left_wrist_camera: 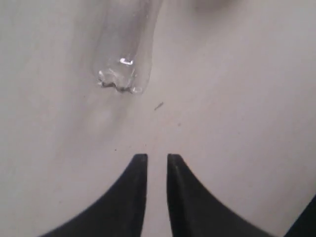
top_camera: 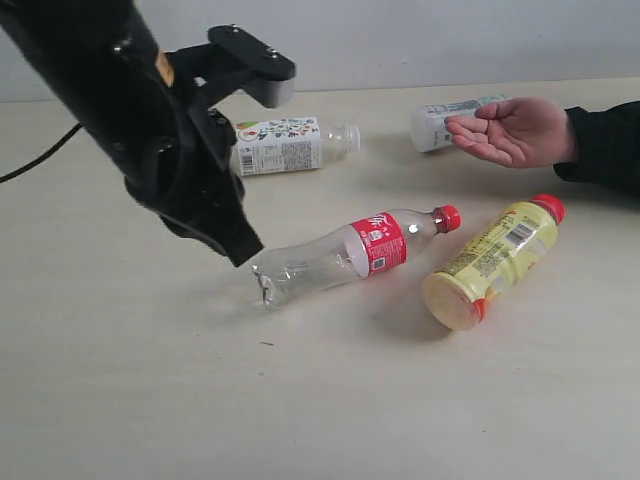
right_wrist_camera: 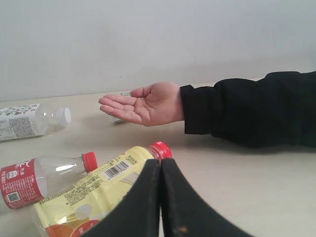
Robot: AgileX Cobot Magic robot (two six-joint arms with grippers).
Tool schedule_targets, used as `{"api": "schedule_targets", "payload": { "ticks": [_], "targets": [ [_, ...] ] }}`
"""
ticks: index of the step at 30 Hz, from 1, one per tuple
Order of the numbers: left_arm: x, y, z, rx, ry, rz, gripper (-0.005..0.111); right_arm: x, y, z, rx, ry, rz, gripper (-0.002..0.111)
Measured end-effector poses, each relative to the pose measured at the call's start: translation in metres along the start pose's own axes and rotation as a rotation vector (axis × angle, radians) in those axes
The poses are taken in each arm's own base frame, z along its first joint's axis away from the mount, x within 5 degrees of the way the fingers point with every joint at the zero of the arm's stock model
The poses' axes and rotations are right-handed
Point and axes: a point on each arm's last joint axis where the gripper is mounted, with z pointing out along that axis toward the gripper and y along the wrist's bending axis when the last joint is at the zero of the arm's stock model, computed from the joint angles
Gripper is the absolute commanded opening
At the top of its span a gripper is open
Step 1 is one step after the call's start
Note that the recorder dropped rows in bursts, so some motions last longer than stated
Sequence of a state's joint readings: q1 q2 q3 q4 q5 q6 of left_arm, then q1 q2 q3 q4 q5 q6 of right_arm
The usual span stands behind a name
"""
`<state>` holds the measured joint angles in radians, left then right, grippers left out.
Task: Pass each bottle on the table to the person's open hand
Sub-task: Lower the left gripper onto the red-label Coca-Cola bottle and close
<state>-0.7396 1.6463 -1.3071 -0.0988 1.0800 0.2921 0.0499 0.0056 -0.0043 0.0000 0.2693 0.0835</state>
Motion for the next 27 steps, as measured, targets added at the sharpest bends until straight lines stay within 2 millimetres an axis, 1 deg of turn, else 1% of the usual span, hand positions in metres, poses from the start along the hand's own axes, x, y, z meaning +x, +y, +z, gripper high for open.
{"api": "schedule_targets", "payload": {
  "ticks": [1,2,3,4,5,6,7,9,10,11,15,21,27],
  "targets": [
    [-0.007,0.001,0.003,-0.008,0.001,-0.005,0.052,0.000,0.000,0.000,0.000,0.000,0.000,0.000],
    [-0.019,0.000,0.011,-0.010,0.016,-0.001,0.058,0.000,0.000,0.000,0.000,0.000,0.000,0.000],
    [-0.025,0.001,0.015,-0.012,0.030,0.007,0.066,0.000,0.000,0.000,0.000,0.000,0.000,0.000],
    [-0.036,0.001,0.022,-0.009,0.053,0.017,0.068,0.000,0.000,0.000,0.000,0.000,0.000,0.000],
    [-0.041,0.002,0.027,-0.007,0.065,0.020,0.072,0.000,0.000,0.000,0.000,0.000,0.000,0.000],
    [-0.051,0.004,0.037,-0.002,0.079,0.031,0.074,0.000,0.000,0.000,0.000,0.000,0.000,0.000],
    [-0.056,0.005,0.042,-0.001,0.083,0.041,0.076,0.000,0.000,0.000,0.000,0.000,0.000,0.000],
    [-0.070,0.010,0.063,0.002,0.103,0.087,0.080,0.000,0.000,0.000,0.000,0.000,0.000,0.000],
    [-0.072,0.011,0.067,0.004,0.107,0.095,0.083,0.000,0.000,0.000,0.000,0.000,0.000,0.000],
    [-0.075,0.012,0.074,0.008,0.116,0.115,0.084,0.000,0.000,0.000,0.000,0.000,0.000,0.000],
    [-0.076,0.014,0.092,0.016,0.135,0.163,0.084,0.000,0.000,0.000,0.000,0.000,0.000,0.000],
    [-0.084,0.017,0.108,-0.007,0.069,0.168,0.084,0.000,0.000,0.000,0.000,0.000,0.000,0.000],
    [-0.083,0.019,0.136,0.001,0.096,0.185,0.084,0.000,0.000,0.000,0.000,0.000,0.000,0.000]
  ]
}}
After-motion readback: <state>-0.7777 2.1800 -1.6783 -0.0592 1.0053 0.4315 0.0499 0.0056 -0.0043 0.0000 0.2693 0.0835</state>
